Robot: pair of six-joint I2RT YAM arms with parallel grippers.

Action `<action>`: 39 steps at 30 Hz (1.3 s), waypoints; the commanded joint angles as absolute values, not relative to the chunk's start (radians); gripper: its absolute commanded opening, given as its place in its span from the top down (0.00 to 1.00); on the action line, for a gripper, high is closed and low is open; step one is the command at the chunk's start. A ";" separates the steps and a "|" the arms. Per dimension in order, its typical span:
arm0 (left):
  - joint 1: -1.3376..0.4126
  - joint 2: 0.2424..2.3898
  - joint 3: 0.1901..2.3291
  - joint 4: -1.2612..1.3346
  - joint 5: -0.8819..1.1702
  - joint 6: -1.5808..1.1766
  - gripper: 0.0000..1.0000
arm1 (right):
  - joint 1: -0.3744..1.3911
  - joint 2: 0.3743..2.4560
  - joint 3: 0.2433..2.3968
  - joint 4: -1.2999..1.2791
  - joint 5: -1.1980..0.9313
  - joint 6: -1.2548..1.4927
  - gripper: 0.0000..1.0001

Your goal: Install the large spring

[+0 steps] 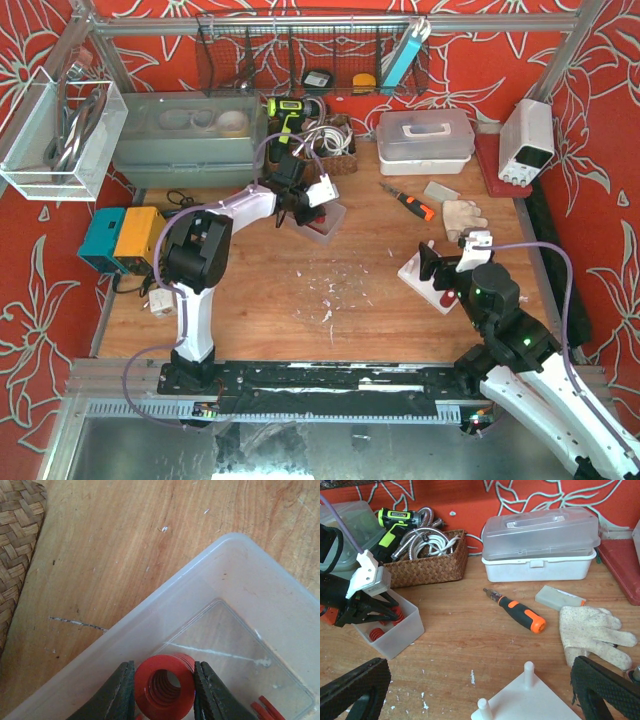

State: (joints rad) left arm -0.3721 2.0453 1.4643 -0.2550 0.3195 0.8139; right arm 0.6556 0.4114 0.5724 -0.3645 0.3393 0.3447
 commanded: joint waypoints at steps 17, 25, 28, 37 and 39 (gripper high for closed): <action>-0.479 1.673 1.456 -0.307 0.396 0.407 1.00 | 0.657 0.940 0.696 -0.041 -0.077 0.173 0.39; -0.639 1.527 1.352 -0.345 0.292 0.329 1.00 | 0.660 1.005 0.655 0.152 -0.189 -0.086 0.41; -0.687 1.499 1.353 -0.390 0.254 0.328 1.00 | 0.663 0.987 0.585 0.299 -0.252 -0.163 0.41; -0.741 1.457 1.372 -0.443 0.249 0.333 1.00 | 0.705 1.003 0.594 0.297 -0.277 -0.209 0.44; -0.746 1.461 1.376 -0.457 0.251 0.338 1.00 | 0.715 1.000 0.589 0.313 -0.267 -0.201 0.51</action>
State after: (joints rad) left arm -0.7345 1.4834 1.3479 -0.4313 0.2596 0.3389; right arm 0.6964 1.0054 0.5873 0.2562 -0.2646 -0.1787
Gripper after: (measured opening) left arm 0.293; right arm 0.546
